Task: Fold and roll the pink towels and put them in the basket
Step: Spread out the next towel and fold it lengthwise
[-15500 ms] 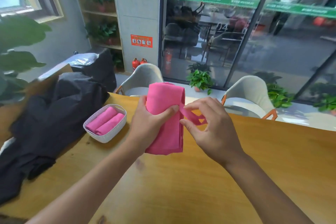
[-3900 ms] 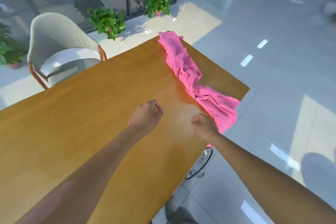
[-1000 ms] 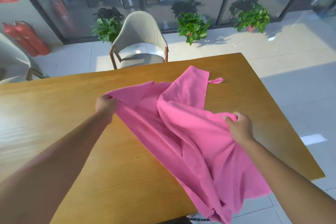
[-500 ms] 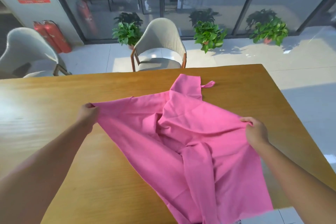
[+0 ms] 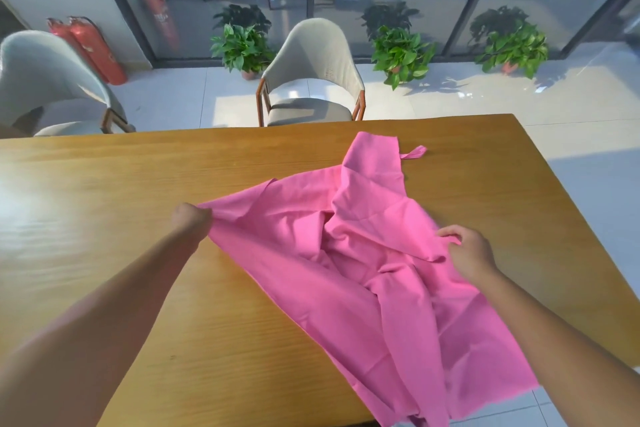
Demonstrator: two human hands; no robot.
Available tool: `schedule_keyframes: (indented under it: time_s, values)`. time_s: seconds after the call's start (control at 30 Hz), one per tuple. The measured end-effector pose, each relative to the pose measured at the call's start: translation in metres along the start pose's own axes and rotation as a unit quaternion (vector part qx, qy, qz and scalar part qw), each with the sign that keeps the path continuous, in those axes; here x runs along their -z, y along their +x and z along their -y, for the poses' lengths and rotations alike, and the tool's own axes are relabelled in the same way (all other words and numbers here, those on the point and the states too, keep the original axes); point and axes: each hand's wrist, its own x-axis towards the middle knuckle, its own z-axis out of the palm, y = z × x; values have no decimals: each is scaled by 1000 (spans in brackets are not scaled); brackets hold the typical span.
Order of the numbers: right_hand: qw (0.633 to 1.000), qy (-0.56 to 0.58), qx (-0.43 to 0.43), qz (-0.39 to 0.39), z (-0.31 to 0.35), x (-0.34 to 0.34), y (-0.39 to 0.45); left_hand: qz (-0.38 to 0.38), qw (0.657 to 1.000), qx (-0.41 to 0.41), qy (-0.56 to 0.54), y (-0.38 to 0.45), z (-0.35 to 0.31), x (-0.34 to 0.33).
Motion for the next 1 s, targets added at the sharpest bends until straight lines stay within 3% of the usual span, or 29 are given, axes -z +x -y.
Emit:
schedule_keyframes:
  time_s: [0.07, 0.17, 0.23, 0.3, 0.43, 0.5, 0.67, 0.77, 0.83, 1.0]
  values:
    - [1000, -25, -8, 8, 2, -1, -2, 35, 992, -3, 121, -2, 10, 2]
    - [995, -86, -33, 28, 3, -6, -4, -6, 942, -95, 320, -12, 13, -2]
    - [992, -116, -44, 32, 6, -11, -8, 3, 929, -201, 311, -14, 2, -13]
    - [984, -172, -38, 25, 13, -17, -16, 80, 910, -306, 267, -15, -15, -31]
    - [957, -287, 10, -40, 14, -32, -48, 161, 876, -392, 232, -20, -44, -69]
    - [953, -293, 35, -69, 9, -42, -69, 179, 861, -406, 247, -19, -51, -87]
    - [974, -206, -73, 61, -18, -75, -100, 225, 796, -438, 351, -12, -36, -109]
    - [975, -162, -120, 89, -30, -90, -100, 211, 778, -456, 378, -15, -20, -111]
    - [966, -159, -163, 121, -30, -99, -92, 210, 785, -426, 399, -25, -14, -109]
    - [945, -201, -201, 162, -22, -114, -57, 239, 814, -250, 467, -61, -6, -102]
